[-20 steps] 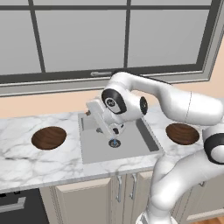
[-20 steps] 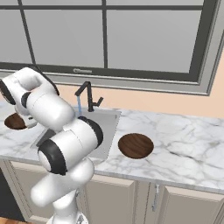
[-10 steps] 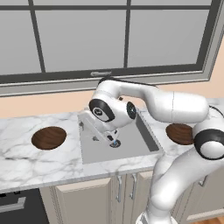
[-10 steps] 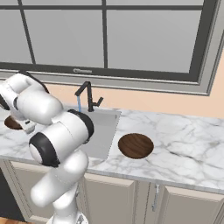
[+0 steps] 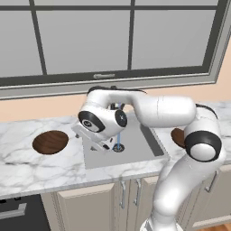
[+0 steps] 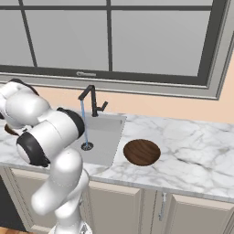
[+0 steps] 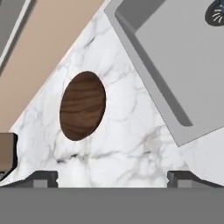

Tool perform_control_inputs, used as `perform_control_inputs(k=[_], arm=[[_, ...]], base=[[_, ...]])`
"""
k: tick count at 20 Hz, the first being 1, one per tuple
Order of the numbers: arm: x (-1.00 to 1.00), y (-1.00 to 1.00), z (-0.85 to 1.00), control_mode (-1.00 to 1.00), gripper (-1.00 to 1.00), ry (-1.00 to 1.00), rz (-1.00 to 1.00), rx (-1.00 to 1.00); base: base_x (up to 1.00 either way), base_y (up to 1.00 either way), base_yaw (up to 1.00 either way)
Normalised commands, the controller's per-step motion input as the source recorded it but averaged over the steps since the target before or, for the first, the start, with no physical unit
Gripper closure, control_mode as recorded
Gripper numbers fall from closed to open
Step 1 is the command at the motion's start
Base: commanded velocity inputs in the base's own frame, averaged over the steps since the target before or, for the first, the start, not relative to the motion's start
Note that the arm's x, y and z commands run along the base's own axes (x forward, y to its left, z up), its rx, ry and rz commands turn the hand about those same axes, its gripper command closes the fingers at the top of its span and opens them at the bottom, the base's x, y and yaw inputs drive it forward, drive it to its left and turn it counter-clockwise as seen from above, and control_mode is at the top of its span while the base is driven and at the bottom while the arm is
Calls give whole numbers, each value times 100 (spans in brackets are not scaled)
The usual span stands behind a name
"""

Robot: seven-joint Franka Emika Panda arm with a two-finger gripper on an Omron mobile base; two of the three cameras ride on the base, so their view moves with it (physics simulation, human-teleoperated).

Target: Rinse each bowl for a few seconds and place them down in the sink or on the counter.

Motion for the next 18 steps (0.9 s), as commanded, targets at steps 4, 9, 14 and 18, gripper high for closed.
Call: perform_control_inputs(k=[4, 9, 14, 18], arm=[[29, 16, 5, -100, -100, 13, 0, -13], [35, 10, 1, -100, -100, 14, 0, -10], [42, 4, 1, -100, -100, 14, 0, -6], [45, 0, 6, -100, -100, 13, 0, -1]], base=[[0, 0, 0], [0, 0, 0], [0, 0, 0], [0, 0, 0]])
